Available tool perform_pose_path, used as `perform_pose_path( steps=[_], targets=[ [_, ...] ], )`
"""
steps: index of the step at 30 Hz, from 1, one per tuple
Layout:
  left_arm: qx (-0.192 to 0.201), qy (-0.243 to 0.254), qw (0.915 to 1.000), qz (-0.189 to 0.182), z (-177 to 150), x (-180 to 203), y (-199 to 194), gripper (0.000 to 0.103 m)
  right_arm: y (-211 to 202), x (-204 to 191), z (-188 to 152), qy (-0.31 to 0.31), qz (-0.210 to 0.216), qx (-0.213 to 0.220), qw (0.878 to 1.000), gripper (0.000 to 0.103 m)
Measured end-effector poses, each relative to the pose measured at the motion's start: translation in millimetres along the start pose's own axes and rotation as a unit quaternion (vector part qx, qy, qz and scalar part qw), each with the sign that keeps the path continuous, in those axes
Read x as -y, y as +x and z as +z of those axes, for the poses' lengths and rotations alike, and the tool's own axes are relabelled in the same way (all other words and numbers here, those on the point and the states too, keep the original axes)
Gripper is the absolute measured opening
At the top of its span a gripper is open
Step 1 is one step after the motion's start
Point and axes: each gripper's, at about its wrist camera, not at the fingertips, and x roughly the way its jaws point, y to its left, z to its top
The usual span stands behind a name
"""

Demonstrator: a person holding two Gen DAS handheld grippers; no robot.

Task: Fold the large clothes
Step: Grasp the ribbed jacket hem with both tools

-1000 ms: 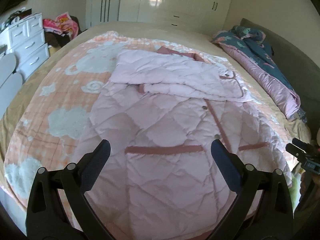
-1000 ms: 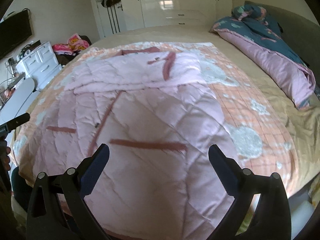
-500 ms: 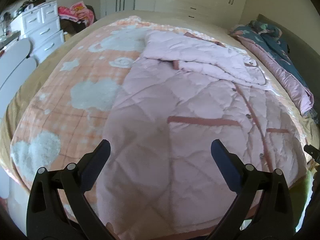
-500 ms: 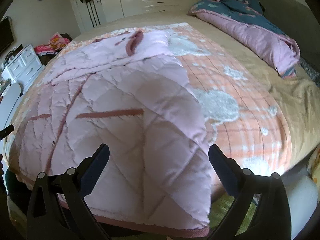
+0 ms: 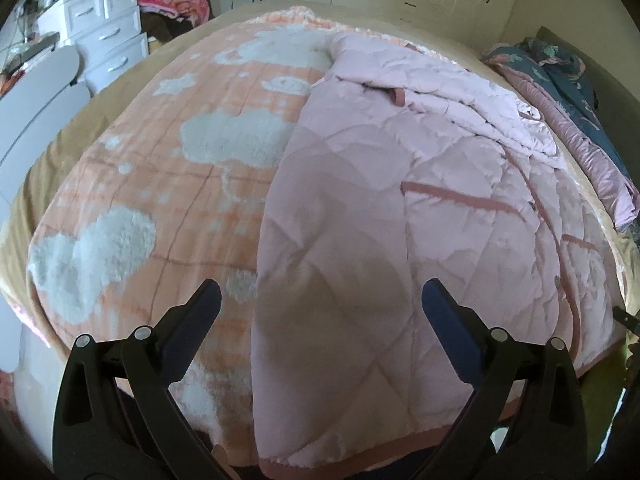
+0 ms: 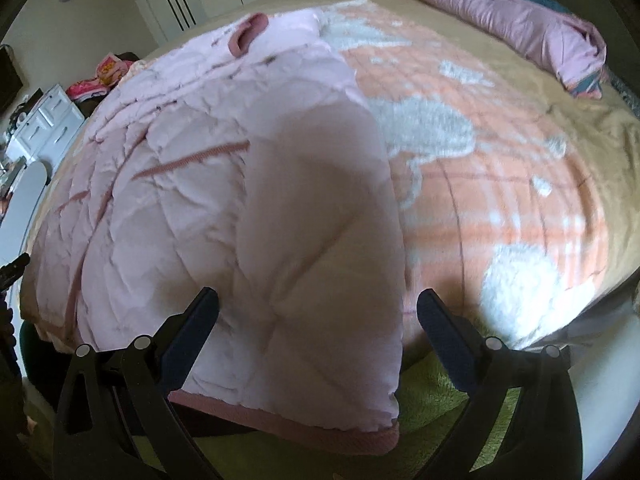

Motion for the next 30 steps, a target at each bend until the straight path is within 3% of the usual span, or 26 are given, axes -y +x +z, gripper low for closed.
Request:
perform_pose_path(
  steps=[6, 17, 20, 25, 30],
  targets=[
    [-0.017, -0.006, 0.9998, -0.009, -13.2, -5.8, 2.9, 0.094, 6.6, 9.3, -9.1, 0.006, 0.041, -0.018, 0.999, 0.099],
    [-0.039, -0.006, 0.9988, -0.030, -33.4, -7.3, 6.7, 0.094, 8.5, 0.7, -18.6, -0.030, 0.062, -0.029, 0.997, 0.096],
    [-0.045, 0.001, 0.9985, -0.032, -35.8, -2.8, 8.6, 0.094, 5.1, -7.0, -17.4, -0.034, 0.069, -0.025, 0.997, 0.077],
    [-0.051, 0.010, 0.9978, -0.040, -37.7, 2.0, 10.3, 0.094, -13.5, -15.8, -12.8, -0.042, 0.099, 0.011, 0.994, 0.030],
    [-0.051, -0.006, 0.9971, -0.056, -38.7, 2.2, 8.8, 0.094, -36.2, -16.7, 0.1, -0.024, 0.169, 0.054, 0.984, 0.031]
  ],
)
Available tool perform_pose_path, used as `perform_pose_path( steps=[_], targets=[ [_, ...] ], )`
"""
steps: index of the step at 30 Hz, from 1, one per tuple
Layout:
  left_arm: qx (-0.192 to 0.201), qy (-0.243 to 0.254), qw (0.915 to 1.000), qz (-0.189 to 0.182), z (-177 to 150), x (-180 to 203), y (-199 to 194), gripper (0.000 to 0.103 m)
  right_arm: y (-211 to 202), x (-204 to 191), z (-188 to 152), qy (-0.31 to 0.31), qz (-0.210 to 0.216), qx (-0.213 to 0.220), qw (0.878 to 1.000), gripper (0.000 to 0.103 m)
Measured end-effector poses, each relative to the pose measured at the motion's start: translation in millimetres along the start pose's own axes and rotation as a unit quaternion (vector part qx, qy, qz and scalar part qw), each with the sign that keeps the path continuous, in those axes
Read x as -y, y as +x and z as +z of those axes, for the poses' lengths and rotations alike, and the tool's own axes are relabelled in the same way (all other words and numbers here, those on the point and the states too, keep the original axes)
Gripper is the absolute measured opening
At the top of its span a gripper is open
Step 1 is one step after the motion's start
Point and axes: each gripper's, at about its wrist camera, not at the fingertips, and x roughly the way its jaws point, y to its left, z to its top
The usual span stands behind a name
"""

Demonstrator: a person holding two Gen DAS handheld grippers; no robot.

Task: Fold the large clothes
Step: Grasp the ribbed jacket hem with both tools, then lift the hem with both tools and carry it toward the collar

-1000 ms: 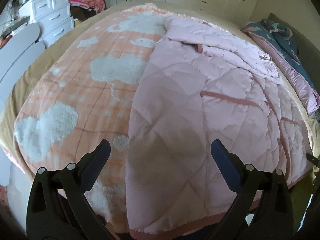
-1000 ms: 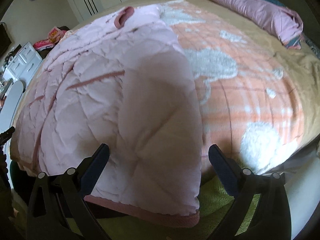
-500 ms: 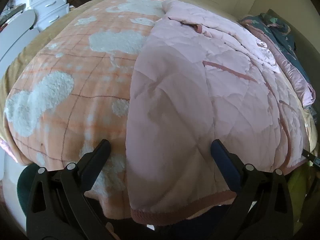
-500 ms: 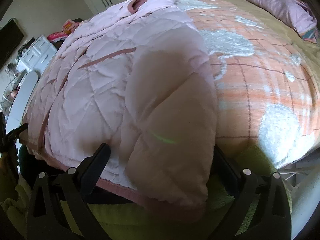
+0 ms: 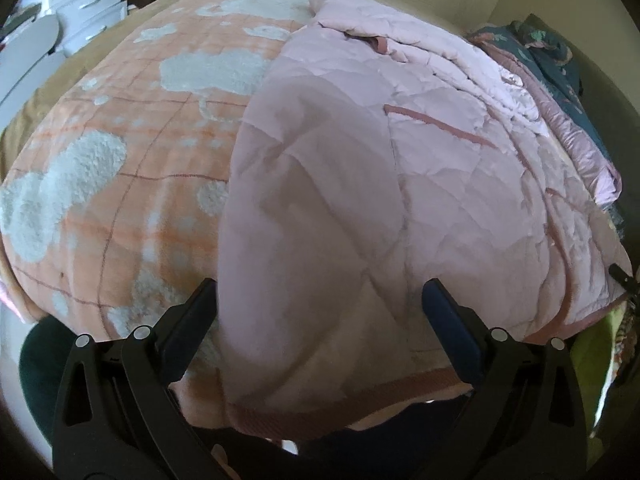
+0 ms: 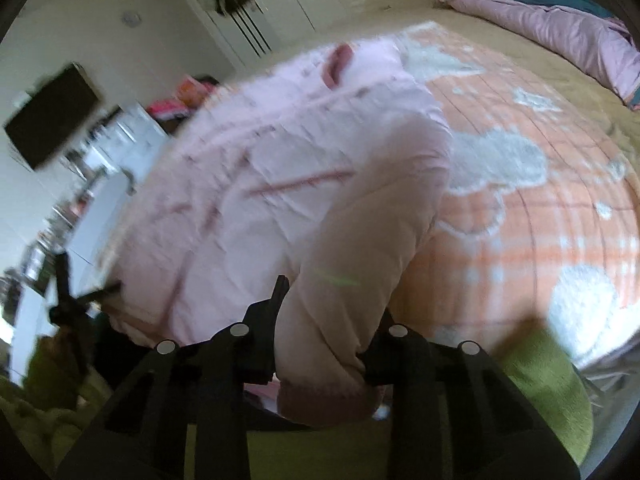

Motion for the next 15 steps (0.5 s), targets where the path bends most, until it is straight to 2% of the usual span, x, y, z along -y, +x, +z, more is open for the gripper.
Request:
perform_pose_path(
  steps=[2, 3, 5, 6, 8, 9, 11, 12, 13, 14, 15],
  targets=[
    [0.003, 0.003, 0.9999, -0.015, -0.9, 5.3, -2.0, 0.094, 7.8, 2.2, 2.3, -0.001, -0.010, -0.017, 1.000, 0.035],
    [0.004, 0.006, 0.9998, -0.017, -1.9, 8.0, -3.3, 0.094, 10.8, 3.3, 2.8, 0.000, -0.014, -0.026, 1.000, 0.041],
    [0.008, 0.014, 0.9998, -0.013, -2.9, 12.3, -4.8, 0.086, 21.2, 7.7, -3.8, 0.007, -0.010, -0.052, 0.999, 0.054],
    [0.010, 0.015, 0.9998, -0.008, -3.7, 12.8, -5.6, 0.080, 26.5, 7.9, -7.5, 0.006, -0.013, -0.067, 0.998, 0.064],
    [0.013, 0.010, 0.9998, -0.006, -4.2, 9.2, -6.2, 0.070, 36.8, 4.3, -12.2, -0.001, -0.029, -0.086, 0.996, 0.070],
    [0.017, 0.001, 0.9999, -0.003, -4.5, 5.5, -7.0, 0.062, 41.1, 3.1, -15.0, -0.004, -0.033, -0.095, 0.995, 0.073],
    [0.023, -0.013, 0.9996, -0.007, -4.8, 0.7, -8.8, 0.057, 44.1, 2.0, -19.6, -0.003, -0.036, -0.091, 0.995, 0.074],
    [0.025, -0.011, 0.9996, -0.006, -4.6, 1.2, -9.3, 0.053, 43.7, 2.2, -19.8, -0.002, -0.035, -0.086, 0.996, 0.069],
    [0.029, -0.006, 0.9996, -0.003, -4.9, 2.8, -10.4, 0.045, 41.2, 1.5, -19.1, 0.000, -0.030, -0.079, 0.996, 0.057],
    [0.035, 0.000, 0.9994, -0.002, -4.5, 4.7, -12.5, 0.039, 36.8, -1.0, -17.9, -0.007, -0.025, -0.070, 0.997, 0.050],
    [0.041, 0.002, 0.9990, -0.017, -3.3, 6.1, -15.4, 0.015, 32.1, -4.0, -16.4, -0.016, -0.020, -0.061, 0.998, 0.040]
  ],
)
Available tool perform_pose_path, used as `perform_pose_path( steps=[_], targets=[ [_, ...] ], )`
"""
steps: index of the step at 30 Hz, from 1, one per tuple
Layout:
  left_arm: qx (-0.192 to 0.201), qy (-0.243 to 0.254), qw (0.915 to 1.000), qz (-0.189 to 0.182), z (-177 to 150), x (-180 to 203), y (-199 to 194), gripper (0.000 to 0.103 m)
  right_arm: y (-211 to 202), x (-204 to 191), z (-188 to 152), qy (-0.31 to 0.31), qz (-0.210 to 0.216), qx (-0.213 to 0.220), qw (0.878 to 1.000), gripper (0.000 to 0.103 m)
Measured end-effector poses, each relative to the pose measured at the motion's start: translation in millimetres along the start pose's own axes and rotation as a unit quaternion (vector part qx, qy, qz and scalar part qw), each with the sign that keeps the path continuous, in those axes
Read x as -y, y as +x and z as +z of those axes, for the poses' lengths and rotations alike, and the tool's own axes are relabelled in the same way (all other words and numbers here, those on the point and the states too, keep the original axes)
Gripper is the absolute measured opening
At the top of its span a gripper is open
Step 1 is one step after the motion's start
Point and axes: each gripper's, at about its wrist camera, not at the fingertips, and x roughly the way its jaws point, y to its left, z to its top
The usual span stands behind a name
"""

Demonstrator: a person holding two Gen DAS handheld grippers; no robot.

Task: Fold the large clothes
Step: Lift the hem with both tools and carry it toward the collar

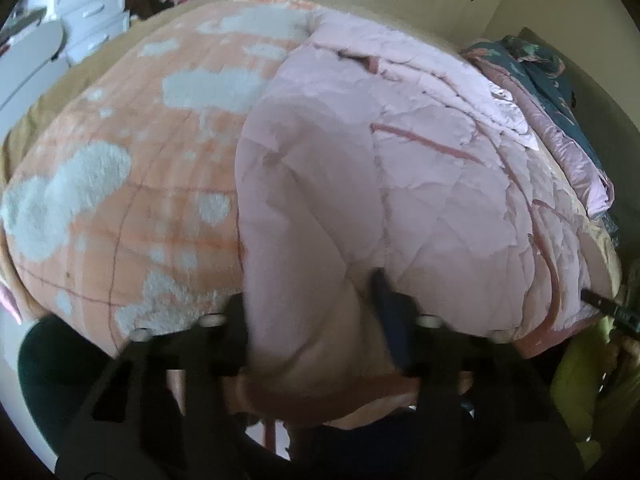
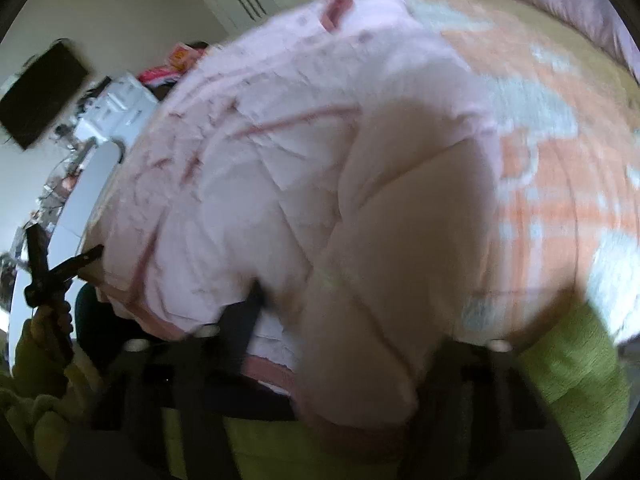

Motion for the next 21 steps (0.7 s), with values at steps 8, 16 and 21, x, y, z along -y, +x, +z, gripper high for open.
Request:
perform_pose_path(
  steps=[8, 16, 21],
  targets=[
    [0.042, 0.004, 0.9983, -0.041, 27.0, 14.9, -21.6, 0.008, -51.1, -18.0, 23.8, -0.018, 0.039, 0.105, 0.993, 0.027],
    [0.110, 0.029, 0.9909, -0.073, 75.4, 40.3, -53.2, 0.007, -82.3, -38.0, 72.9, -0.032, 0.065, 0.175, 0.982, 0.024],
    [0.133, 0.045, 0.9868, -0.081, 105.3, 57.3, -59.2, 0.007, -93.2, -42.2, 106.7, -0.033, 0.072, 0.196, 0.977, 0.023]
  ],
)
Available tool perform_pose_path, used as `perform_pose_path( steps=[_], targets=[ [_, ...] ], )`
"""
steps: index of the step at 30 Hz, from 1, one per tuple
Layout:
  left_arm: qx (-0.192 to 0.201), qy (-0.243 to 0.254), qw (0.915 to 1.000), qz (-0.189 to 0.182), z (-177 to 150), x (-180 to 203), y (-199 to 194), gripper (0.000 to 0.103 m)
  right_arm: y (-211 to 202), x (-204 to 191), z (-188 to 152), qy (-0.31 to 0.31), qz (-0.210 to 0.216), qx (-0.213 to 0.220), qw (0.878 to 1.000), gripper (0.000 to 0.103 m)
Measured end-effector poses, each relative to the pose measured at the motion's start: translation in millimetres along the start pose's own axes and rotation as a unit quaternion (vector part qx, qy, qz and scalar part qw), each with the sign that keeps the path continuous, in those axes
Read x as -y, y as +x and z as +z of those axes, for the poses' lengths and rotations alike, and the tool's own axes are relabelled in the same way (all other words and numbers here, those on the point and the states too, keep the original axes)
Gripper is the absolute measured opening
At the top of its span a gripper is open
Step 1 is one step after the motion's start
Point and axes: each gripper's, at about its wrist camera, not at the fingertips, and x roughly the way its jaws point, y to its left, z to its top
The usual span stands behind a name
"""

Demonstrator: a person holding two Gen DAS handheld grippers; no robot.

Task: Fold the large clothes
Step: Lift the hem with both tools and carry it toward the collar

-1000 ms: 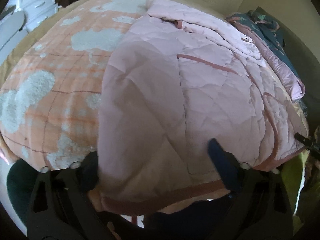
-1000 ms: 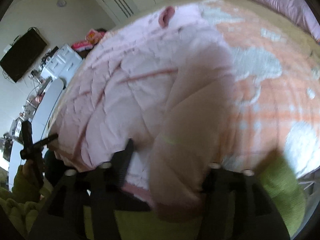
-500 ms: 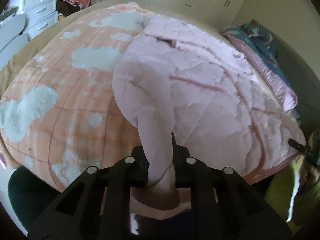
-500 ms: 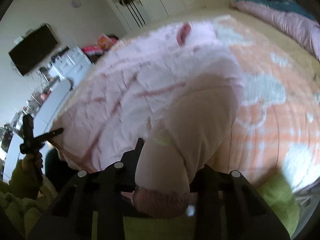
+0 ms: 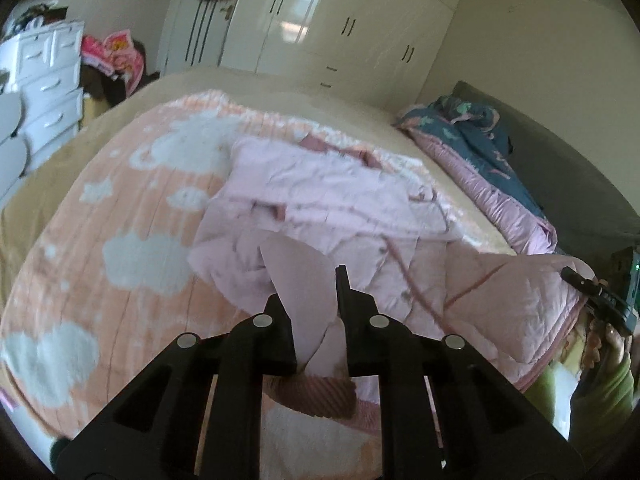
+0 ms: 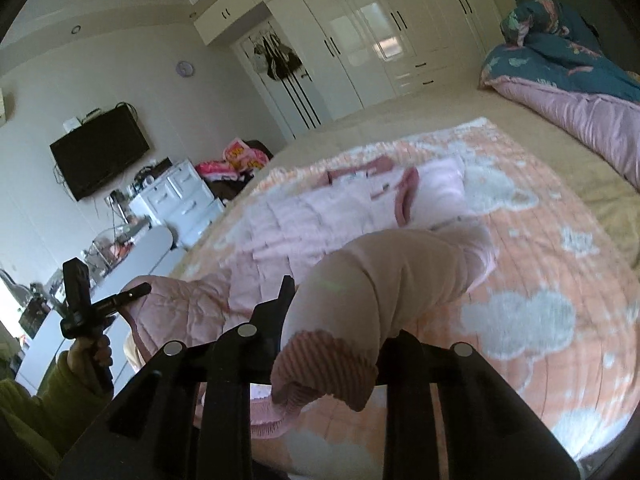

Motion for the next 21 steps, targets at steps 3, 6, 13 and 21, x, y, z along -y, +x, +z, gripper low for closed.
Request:
perform_pose_path(
  steps=[3, 6, 13, 21],
  targets=[
    [0.014, 0.008, 0.9999, -0.004, 18.4, 6.5, 1.5, 0.007, 3.6, 0.7, 18.7, 0.004, 0.003, 0.003, 1.000, 0.023],
    [0.026, 0.011, 0.9996, -0.009, 37.4, 10.2, 4.4, 0.007, 5.8, 1.1, 36.5, 0.013, 0.004, 0.008, 1.000, 0.023],
    [0.053, 0.002, 0.9985, -0.011, 81.6, 9.6, 5.9, 0.007, 5.1, 4.3, 77.6, 0.019, -0.003, 0.033, 0.999, 0.022],
    [0.076, 0.004, 0.9971, -0.001, 126.2, 13.6, 8.3, 0.007, 11.2, 13.4, 117.1, 0.037, -0.006, 0.050, 0.998, 0.022]
  ],
)
